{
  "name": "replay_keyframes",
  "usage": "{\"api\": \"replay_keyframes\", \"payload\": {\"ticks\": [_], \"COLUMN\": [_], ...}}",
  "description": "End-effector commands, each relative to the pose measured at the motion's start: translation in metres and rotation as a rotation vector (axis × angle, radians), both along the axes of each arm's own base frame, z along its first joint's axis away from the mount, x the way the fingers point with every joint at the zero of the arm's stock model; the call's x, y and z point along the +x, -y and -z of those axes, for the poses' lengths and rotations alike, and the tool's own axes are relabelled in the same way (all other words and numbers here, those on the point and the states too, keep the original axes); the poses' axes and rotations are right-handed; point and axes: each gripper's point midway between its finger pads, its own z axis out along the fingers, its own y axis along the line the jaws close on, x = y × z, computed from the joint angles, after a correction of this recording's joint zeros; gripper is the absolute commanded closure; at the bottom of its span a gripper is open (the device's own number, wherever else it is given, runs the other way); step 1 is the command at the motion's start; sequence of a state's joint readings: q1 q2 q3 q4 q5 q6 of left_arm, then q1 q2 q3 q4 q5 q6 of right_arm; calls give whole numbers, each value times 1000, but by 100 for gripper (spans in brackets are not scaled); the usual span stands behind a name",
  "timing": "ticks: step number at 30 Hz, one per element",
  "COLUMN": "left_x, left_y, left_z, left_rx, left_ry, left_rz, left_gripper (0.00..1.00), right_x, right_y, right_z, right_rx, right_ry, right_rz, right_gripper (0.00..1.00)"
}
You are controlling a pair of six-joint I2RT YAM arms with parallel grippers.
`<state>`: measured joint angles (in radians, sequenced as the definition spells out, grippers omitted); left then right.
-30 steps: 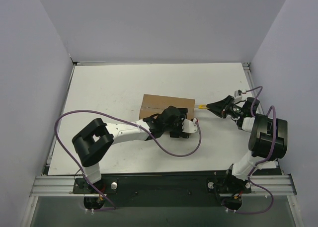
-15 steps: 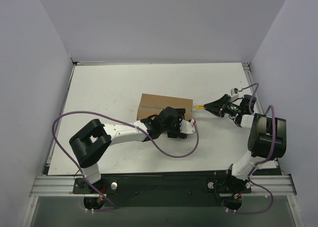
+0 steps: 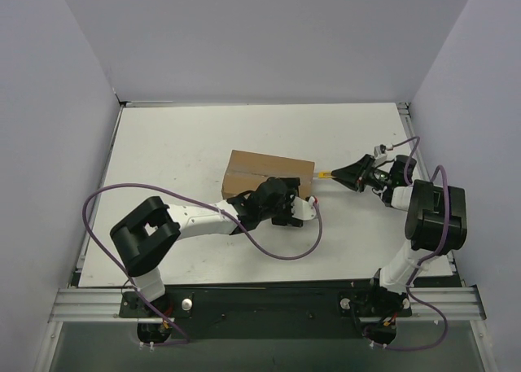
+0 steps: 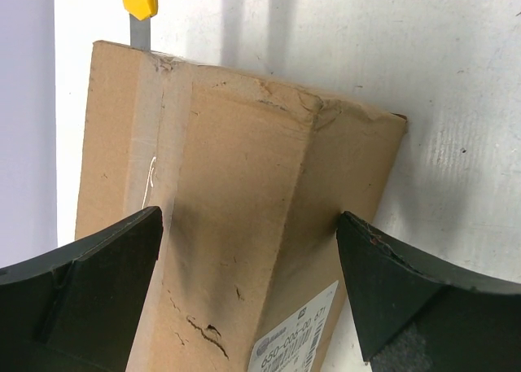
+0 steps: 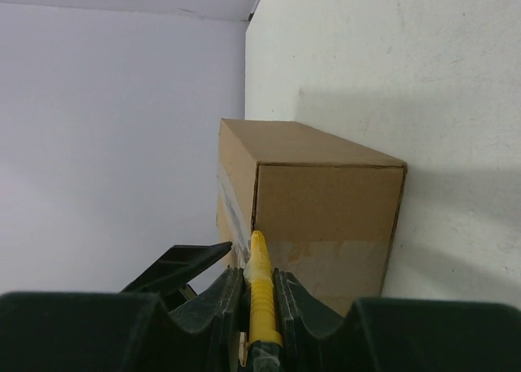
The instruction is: Unpack the express box
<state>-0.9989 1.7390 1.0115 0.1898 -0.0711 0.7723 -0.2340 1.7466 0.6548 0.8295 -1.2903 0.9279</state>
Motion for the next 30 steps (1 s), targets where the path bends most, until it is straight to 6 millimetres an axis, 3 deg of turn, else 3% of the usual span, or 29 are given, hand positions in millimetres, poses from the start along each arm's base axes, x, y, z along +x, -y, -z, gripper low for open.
{"api": "replay_keyframes", "payload": {"ticks": [1, 8, 16, 30], "left_x": [34, 43, 57, 56], "left_y": [3, -1, -16, -6], "left_z": [-50, -53, -50, -50], "left_rx": [-118, -110, -76, -103], "left_ry": [158, 197, 218, 187], "left_rz": [-81, -92, -106, -110], "left_gripper": [3, 3, 3, 3], "right_x": [-17, -22, -43, -55], "right_y": [-20, -25, -38, -38], "right_z": [-12, -9, 2, -4], "right_rx": [62, 54, -9, -54], "right_ry": [51, 50, 11, 0], "right_rz": [-141, -176, -256, -280], "right_gripper": [100, 100, 100, 100]}}
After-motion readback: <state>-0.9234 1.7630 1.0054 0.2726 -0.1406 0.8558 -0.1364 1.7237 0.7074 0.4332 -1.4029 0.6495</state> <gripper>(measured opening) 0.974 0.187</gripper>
